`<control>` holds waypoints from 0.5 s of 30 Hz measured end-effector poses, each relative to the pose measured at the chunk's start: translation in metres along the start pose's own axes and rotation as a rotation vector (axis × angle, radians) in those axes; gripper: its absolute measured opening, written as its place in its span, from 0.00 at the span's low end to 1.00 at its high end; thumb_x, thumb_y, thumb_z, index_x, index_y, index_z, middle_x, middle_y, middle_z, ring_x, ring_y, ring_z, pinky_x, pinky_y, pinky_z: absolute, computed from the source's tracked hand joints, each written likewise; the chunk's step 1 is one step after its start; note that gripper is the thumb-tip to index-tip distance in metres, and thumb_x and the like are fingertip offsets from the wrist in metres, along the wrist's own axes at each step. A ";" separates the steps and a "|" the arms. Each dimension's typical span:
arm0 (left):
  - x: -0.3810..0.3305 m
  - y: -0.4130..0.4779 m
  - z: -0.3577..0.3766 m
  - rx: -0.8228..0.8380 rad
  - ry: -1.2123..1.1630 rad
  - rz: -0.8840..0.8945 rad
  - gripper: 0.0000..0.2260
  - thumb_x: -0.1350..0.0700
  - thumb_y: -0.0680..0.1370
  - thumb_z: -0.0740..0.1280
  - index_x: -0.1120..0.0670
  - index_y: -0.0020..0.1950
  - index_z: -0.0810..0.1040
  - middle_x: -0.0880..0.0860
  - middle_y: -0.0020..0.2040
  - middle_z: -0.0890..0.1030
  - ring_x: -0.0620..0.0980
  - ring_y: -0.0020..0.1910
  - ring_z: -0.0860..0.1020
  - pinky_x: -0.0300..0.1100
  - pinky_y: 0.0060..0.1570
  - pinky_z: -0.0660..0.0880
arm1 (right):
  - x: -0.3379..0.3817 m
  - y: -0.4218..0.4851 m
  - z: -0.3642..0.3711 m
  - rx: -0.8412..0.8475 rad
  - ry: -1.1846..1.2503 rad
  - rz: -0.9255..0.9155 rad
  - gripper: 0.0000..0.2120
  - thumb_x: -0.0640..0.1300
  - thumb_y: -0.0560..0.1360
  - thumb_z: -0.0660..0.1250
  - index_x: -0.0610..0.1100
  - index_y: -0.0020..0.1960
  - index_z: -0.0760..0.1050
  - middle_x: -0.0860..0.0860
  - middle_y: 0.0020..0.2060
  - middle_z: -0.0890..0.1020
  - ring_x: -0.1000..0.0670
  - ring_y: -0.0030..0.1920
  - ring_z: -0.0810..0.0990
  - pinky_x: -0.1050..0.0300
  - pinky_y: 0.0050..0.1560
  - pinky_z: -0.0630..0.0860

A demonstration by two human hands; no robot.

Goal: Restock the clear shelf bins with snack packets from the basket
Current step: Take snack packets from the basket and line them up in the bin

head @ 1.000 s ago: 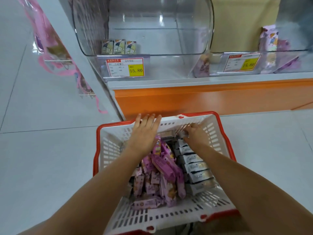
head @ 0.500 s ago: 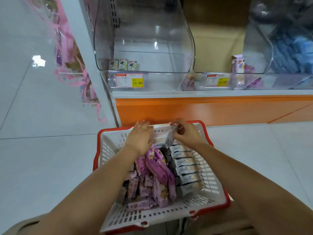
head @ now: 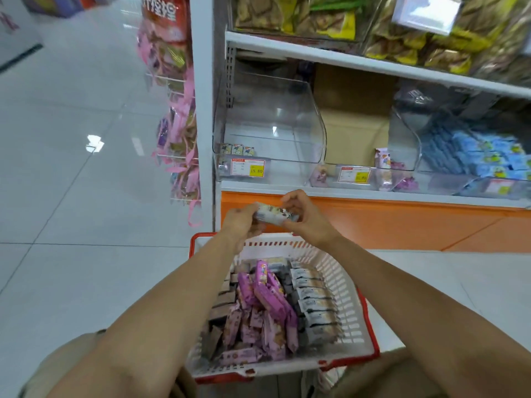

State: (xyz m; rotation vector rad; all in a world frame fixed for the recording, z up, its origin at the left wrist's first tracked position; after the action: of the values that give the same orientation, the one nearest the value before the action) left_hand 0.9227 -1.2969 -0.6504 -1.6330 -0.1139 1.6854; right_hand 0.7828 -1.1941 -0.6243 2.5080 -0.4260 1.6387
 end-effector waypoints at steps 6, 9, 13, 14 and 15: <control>-0.033 -0.018 -0.011 -0.043 0.182 0.233 0.12 0.54 0.80 0.67 0.63 0.53 0.79 0.62 0.43 0.83 0.53 0.33 0.79 0.47 0.39 0.78 | 0.033 0.002 0.001 -0.015 -0.080 -0.101 0.10 0.38 0.74 0.72 0.46 0.54 0.77 0.51 0.46 0.81 0.52 0.44 0.80 0.58 0.43 0.80; -0.050 -0.028 -0.016 -0.024 0.229 0.360 0.13 0.52 0.80 0.67 0.62 0.55 0.79 0.57 0.42 0.83 0.49 0.32 0.79 0.40 0.34 0.77 | 0.049 0.009 0.001 -0.009 -0.175 -0.152 0.14 0.35 0.74 0.71 0.47 0.57 0.77 0.51 0.48 0.80 0.52 0.44 0.78 0.59 0.41 0.81; -0.069 -0.033 -0.023 -0.154 0.492 0.608 0.13 0.48 0.82 0.62 0.55 0.61 0.75 0.54 0.51 0.80 0.51 0.48 0.78 0.47 0.48 0.76 | 0.074 0.026 -0.005 -0.095 -0.221 -0.198 0.13 0.36 0.75 0.69 0.46 0.59 0.78 0.46 0.49 0.79 0.49 0.46 0.79 0.60 0.37 0.80; -0.072 -0.033 -0.028 -0.227 0.613 0.726 0.12 0.50 0.82 0.61 0.55 0.61 0.75 0.55 0.52 0.78 0.52 0.50 0.77 0.48 0.50 0.75 | 0.080 0.033 -0.008 -0.142 -0.203 -0.201 0.13 0.36 0.75 0.69 0.46 0.58 0.79 0.46 0.49 0.79 0.49 0.46 0.79 0.60 0.35 0.80; -0.073 -0.031 -0.033 -0.298 0.743 0.843 0.12 0.52 0.81 0.62 0.55 0.61 0.75 0.55 0.54 0.77 0.52 0.53 0.76 0.49 0.53 0.75 | 0.085 0.040 -0.011 -0.192 -0.192 -0.195 0.13 0.36 0.75 0.69 0.47 0.58 0.79 0.46 0.48 0.79 0.49 0.45 0.79 0.58 0.35 0.81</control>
State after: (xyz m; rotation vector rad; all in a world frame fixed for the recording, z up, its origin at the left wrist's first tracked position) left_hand 0.9569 -1.3310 -0.5792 -2.6665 0.8258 1.5083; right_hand 0.7931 -1.2442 -0.5446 2.4808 -0.3271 1.2329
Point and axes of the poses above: each hand's wrist, its own y-axis towards the middle knuckle, its own z-axis out of the palm, x = y × z, the point moved 1 cm from there along y, towards the middle knuckle
